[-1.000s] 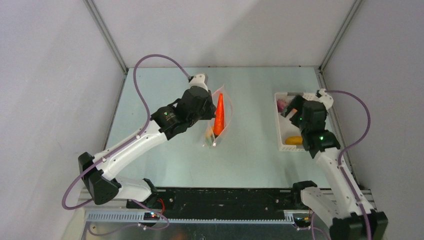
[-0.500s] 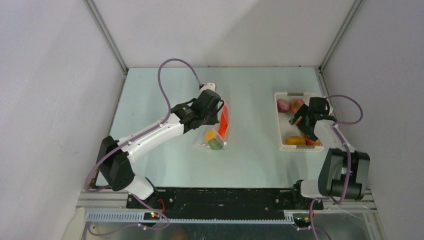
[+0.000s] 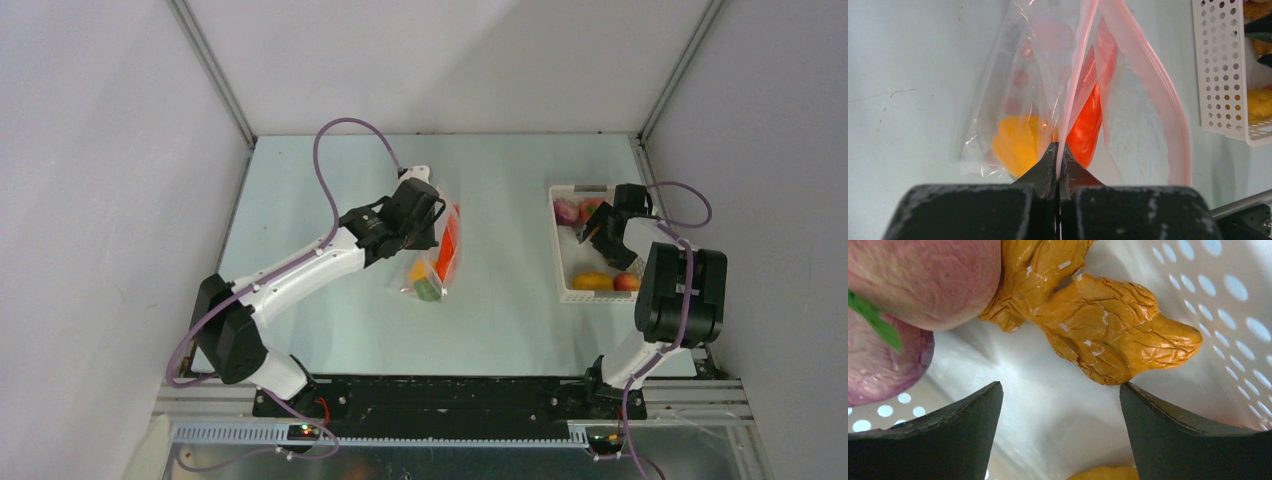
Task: Place the food in the zip-top bag and seal the zipper
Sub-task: Pick up the fake fruit from the bin.
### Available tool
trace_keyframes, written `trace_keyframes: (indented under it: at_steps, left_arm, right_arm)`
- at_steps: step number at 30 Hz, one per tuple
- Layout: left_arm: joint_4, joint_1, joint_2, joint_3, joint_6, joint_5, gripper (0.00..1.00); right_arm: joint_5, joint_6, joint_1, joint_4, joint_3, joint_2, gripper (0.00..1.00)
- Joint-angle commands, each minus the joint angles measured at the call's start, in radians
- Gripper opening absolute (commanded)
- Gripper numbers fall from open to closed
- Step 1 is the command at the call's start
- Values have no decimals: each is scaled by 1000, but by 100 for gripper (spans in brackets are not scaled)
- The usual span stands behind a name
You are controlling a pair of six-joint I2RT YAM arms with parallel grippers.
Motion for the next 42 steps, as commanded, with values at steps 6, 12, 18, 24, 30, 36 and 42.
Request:
trace_keyframes:
  at_steps: [6,12,18,24,30,36,42]
  left_arm:
    - [31,9,-51,7,12,25,0]
    - [34,9,-66,6,10,24,0]
    - [41,11,-88,-9,12,10,0]
    - [41,18,-86,-11,14,6,0]
    - [41,23,-78,-1,17,22,0]
    - [45,26,-77,6,18,25,0]
    - [37,27,-66,18,18,25,0]
  right_arm:
    - [139,42,28,18,55,-6,91]
    - [196,101,33,77,55,-46,91]
    - [193,95,36,158,55,-59,91]
    - [142,31,40,226,53,-65,91]
    - [62,-27,42,323,55,-68,89]
    - [46,-42,42,375,76,-32,89]
    - [58,-49,38,352,117,48,89]
